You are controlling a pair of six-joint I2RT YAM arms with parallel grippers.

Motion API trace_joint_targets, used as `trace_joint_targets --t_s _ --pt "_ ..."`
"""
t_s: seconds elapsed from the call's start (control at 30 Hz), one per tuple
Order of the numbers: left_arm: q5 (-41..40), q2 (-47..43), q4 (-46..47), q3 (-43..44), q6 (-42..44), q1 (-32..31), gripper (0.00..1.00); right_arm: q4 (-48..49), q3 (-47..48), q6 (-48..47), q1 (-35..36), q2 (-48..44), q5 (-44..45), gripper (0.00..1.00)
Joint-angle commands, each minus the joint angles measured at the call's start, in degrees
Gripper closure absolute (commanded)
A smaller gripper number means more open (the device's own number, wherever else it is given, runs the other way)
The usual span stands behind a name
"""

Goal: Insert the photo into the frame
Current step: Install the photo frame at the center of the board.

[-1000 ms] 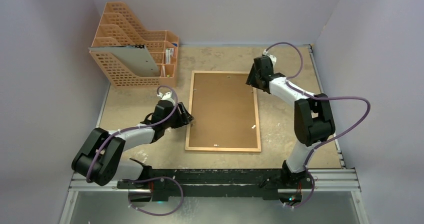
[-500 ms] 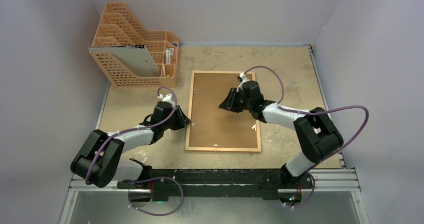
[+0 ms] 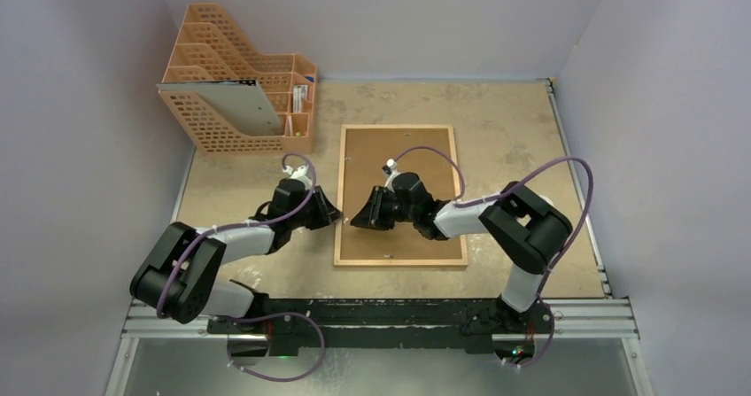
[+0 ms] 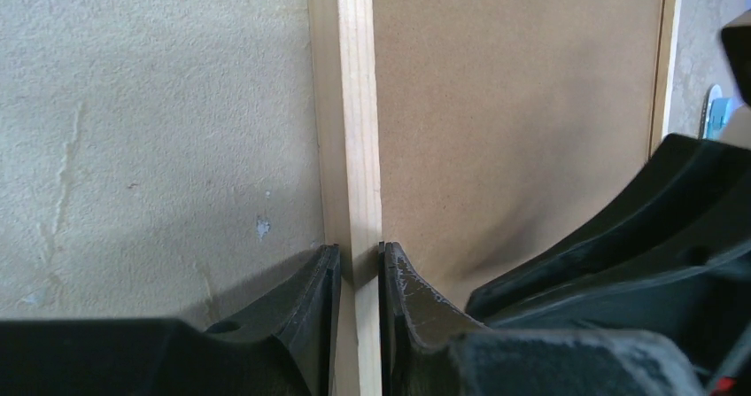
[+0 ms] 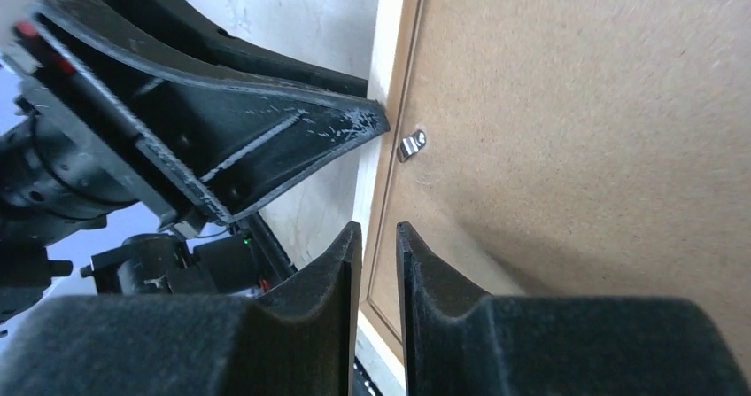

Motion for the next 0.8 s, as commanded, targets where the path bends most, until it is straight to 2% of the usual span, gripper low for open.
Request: trace_joint_targets --t_s 0.0,0.17,0.3,0.47,0.77 --pt "4.1 1.9 -1.6 -1.3 -1.2 -0.3 1.00 6.7 -1.0 5.6 2.1 1.2 2.8 0.75" --pt "4.9 1.9 -1.6 -1.3 -1.4 -0.3 1.00 10.9 -2.1 8.3 4.4 3.5 5.8 0.71" --pt "5.4 2.0 -1.4 -1.3 -2.2 -0.3 1.00 13.7 -3.5 10.6 6.1 3.9 11.4 0.63" --pt "5.6 2.0 -1.2 -1.0 -3.1 -0.3 1.00 11.7 -3.0 10.6 7.4 3.3 18.0 0.59" --pt "6.2 2.6 -1.2 -0.8 -4.1 -0.3 1.00 15.5 -3.3 9.5 7.9 6.5 20.7 0.57"
